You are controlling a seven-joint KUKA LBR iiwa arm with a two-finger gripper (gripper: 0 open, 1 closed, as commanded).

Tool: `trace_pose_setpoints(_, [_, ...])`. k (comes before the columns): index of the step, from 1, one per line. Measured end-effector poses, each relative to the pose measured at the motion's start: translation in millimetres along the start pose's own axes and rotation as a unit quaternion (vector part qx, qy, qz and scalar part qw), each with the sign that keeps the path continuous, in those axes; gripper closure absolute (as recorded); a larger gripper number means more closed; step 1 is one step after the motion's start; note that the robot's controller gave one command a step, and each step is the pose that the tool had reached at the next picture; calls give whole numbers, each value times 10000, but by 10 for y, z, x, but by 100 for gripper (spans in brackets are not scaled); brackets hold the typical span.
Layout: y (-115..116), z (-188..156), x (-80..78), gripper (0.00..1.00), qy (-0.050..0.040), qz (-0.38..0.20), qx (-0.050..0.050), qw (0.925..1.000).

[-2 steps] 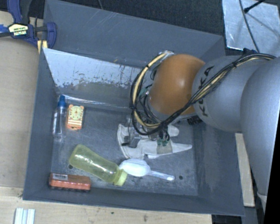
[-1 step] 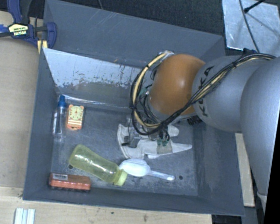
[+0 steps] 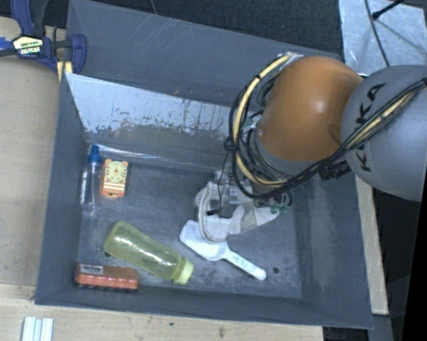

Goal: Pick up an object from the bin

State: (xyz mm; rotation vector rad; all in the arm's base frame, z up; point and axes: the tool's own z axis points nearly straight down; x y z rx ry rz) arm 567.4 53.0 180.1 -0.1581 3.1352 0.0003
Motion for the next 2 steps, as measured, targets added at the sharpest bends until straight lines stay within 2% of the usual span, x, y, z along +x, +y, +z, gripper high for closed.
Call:
trace_pose_setpoints(1, [-1, 0, 0, 100, 0, 1, 1, 10000])
trace_pose_setpoints(2, [-150, -413, -1, 100, 22, 33, -1, 10000])
